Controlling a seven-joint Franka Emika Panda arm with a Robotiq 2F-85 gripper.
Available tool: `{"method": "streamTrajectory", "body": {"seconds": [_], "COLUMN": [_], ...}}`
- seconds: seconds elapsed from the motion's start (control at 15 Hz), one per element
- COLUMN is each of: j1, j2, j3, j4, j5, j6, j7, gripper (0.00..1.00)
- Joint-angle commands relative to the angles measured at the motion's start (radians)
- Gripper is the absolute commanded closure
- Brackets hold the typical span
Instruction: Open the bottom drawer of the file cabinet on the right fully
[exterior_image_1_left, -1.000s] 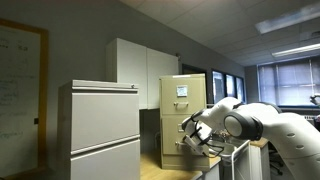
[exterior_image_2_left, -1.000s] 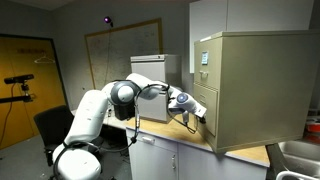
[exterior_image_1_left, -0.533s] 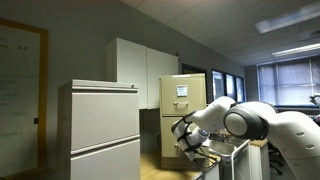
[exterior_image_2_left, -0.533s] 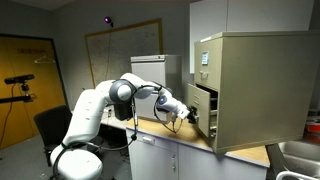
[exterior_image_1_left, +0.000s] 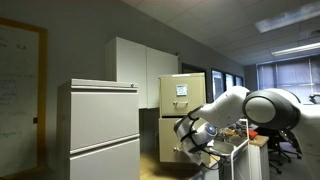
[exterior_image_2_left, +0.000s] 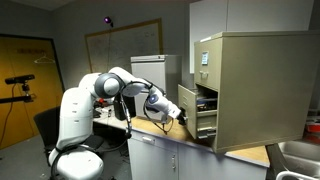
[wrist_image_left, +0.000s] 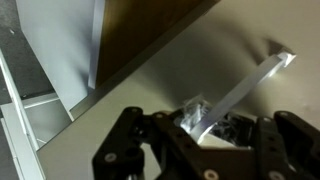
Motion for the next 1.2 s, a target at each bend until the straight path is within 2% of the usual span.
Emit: {"method": "streamTrajectory", "body": {"seconds": [0.0,0.33,0.53,0.73,0.8,0.87,0.93,1.13], "j1": [0.072,0.144,0.195,0.241,0.263,0.286,0.312,0.387], "j2": [-0.188,-0.346,-0.44,-0.473,-0.482,-0.48,-0.484,-0.468], "j3": [0.038,0.103,0.163,0.19,0.189,0.178,0.164,0.096], "j4": [-0.231,-0.436,-0.553,-0.592,-0.598,-0.595,-0.595,-0.564], "j5": [0.022,0.053,0.115,0.207,0.243,0.283,0.316,0.414], "j6": [-0.008,0.016,0.045,0.034,0.029,0.033,0.033,0.055], "j7": [-0.097,-0.124,-0.148,-0.23,-0.258,-0.288,-0.313,-0.426], "gripper": [0.99,0.99,0.99,0.99,0.73,0.72,0.68,0.45]}}
